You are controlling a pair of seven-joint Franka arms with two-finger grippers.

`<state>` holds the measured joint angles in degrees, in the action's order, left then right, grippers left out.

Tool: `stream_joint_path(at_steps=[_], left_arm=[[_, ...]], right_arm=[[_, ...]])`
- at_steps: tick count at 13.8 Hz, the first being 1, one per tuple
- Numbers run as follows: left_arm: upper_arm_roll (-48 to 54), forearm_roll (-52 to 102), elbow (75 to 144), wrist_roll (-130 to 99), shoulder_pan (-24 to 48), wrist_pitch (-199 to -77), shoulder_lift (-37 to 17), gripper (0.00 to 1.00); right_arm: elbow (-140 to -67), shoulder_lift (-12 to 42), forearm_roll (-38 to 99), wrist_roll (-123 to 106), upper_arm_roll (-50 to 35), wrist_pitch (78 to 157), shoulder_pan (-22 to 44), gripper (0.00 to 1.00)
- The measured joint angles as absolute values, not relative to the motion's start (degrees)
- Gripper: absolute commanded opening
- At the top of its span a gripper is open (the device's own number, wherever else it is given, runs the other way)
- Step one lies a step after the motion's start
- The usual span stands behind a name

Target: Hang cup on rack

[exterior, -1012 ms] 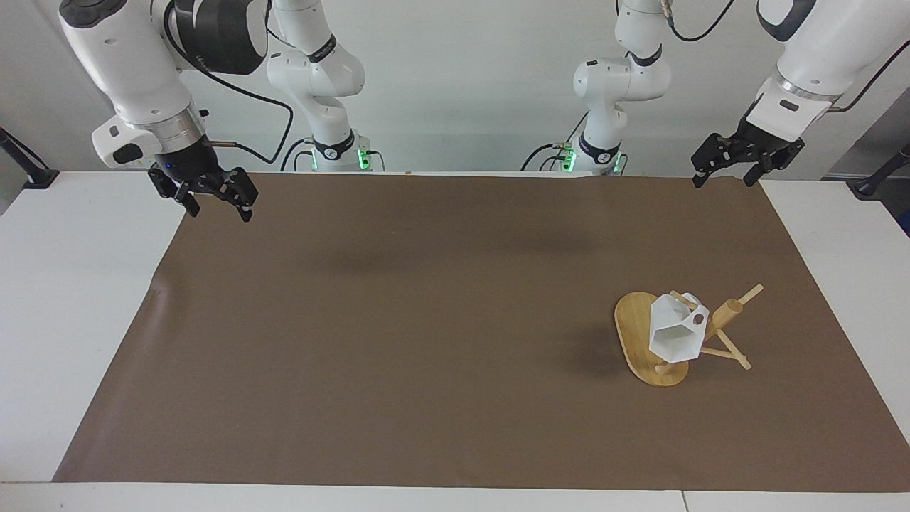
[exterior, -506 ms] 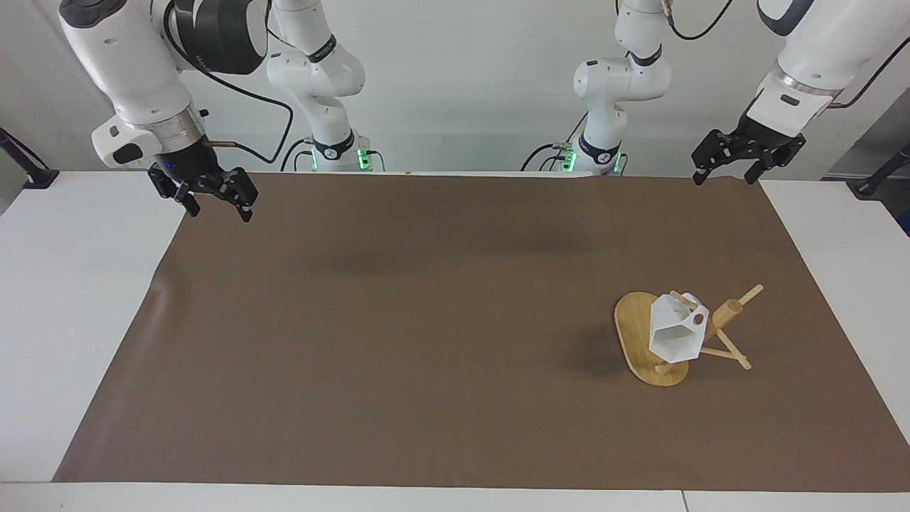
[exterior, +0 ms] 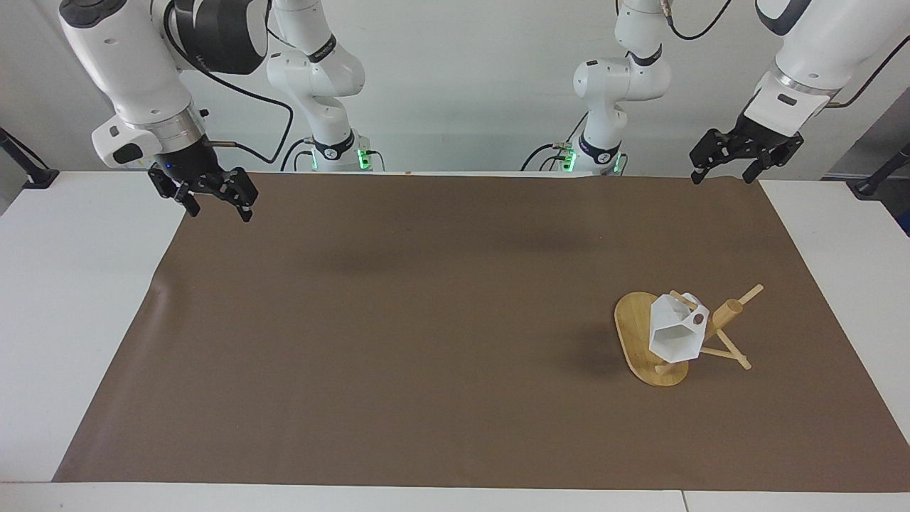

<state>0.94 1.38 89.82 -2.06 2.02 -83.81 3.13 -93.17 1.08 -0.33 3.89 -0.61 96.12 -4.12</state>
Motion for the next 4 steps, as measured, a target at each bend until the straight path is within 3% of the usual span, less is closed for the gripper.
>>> stream_joint_path(at_steps=[4], left_arm=[[0.7,1.4,89.8,-2.1,2.0,-83.8,3.1,1.00]], right_arm=[[-93.2,1.1,-0.3,3.9,-0.6,96.1,-4.1,1.00]])
